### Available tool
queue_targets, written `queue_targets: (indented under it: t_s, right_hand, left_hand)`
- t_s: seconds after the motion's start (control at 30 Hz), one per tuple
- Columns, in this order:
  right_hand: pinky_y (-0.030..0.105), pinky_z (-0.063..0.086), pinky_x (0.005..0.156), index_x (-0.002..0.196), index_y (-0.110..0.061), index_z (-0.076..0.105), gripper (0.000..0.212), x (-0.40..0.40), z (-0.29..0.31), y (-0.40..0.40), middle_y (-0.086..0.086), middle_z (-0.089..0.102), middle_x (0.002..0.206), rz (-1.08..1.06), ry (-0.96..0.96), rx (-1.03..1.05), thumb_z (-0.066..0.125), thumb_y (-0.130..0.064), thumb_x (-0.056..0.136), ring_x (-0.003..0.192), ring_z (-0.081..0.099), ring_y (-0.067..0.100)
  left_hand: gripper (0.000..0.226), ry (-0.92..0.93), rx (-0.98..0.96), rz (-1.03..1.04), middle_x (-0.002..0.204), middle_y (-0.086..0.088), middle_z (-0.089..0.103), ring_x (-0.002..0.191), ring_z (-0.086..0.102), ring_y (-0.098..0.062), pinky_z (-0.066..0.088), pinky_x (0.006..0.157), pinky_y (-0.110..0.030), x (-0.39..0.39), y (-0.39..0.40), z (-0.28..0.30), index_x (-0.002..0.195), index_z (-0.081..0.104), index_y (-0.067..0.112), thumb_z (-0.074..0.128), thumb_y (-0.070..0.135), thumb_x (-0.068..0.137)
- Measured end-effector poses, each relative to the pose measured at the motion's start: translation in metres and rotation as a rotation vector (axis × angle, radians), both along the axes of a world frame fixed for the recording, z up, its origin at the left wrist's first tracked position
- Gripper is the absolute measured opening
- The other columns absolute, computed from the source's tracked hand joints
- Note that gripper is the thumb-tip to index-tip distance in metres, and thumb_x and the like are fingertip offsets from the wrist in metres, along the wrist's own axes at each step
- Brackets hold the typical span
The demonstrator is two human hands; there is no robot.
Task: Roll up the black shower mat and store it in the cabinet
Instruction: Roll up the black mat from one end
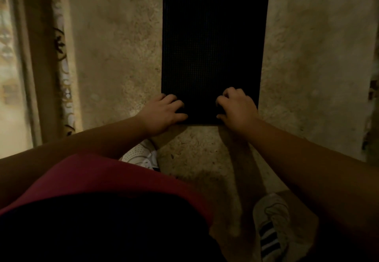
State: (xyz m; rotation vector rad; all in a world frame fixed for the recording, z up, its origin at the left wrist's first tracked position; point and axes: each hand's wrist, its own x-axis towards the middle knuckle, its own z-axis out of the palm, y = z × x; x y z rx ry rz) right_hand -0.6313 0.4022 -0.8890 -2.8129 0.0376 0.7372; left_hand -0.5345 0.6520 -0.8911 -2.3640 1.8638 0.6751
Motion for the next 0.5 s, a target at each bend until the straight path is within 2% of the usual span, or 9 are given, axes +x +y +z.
queue_targets:
  t_s: [0.07,0.13,0.27,0.37,0.4,0.5]
  right_hand:
    - [0.037,0.042,0.072,0.100,-0.018,0.062,0.018,-0.005,-0.003,0.003,0.006,0.055,0.103,0.009,-0.030,0.012,0.063,-0.028,0.085,0.095,0.051,0.026]
    - [0.036,0.043,0.068,0.098,-0.014,0.064,0.015,-0.009,-0.007,0.005,0.007,0.057,0.096,-0.040,-0.010,0.061,0.056,-0.023,0.090,0.090,0.054,0.027]
    - [0.035,0.044,0.071,0.100,-0.013,0.065,0.021,-0.019,-0.011,0.004,0.007,0.060,0.096,-0.105,-0.007,0.114,0.054,-0.027,0.091,0.091,0.055,0.026]
    - [0.038,0.046,0.080,0.114,-0.016,0.058,0.040,-0.028,-0.009,-0.002,0.005,0.058,0.108,0.022,0.042,0.111,0.064,-0.040,0.083,0.100,0.052,0.025]
    - [0.038,0.046,0.083,0.119,-0.017,0.056,0.043,-0.030,-0.009,-0.004,0.006,0.057,0.112,0.050,0.051,0.103,0.065,-0.037,0.082,0.103,0.051,0.026]
    - [0.037,0.046,0.079,0.121,-0.018,0.056,0.036,-0.026,-0.009,-0.007,0.007,0.057,0.112,0.017,0.059,0.120,0.060,-0.023,0.085,0.104,0.051,0.026]
  left_hand:
    - [0.044,-0.043,0.014,-0.010,0.107,-0.007,0.060,0.098,0.052,-0.031,0.044,0.076,-0.042,0.001,-0.004,0.003,0.123,0.061,0.028,0.061,0.020,0.080]
    - [0.042,-0.053,0.040,0.016,0.099,-0.007,0.061,0.092,0.054,-0.031,0.042,0.070,-0.039,0.000,-0.008,0.006,0.123,0.062,0.025,0.053,0.021,0.082]
    - [0.048,-0.031,0.107,0.076,0.106,-0.011,0.059,0.094,0.053,-0.032,0.042,0.072,-0.040,-0.012,-0.012,0.005,0.130,0.055,0.013,0.044,0.024,0.085]
    - [0.047,-0.016,0.156,0.101,0.114,-0.010,0.057,0.100,0.051,-0.031,0.044,0.076,-0.042,-0.016,-0.012,0.003,0.134,0.048,0.013,0.046,0.030,0.090]
    - [0.043,-0.011,0.162,0.105,0.114,-0.009,0.057,0.100,0.051,-0.030,0.045,0.076,-0.042,-0.015,-0.014,0.003,0.131,0.048,0.014,0.046,0.029,0.090]
    - [0.025,0.017,0.160,0.128,0.104,-0.008,0.061,0.094,0.056,-0.029,0.047,0.074,-0.040,-0.009,-0.020,0.003,0.114,0.054,0.015,0.048,0.022,0.091]
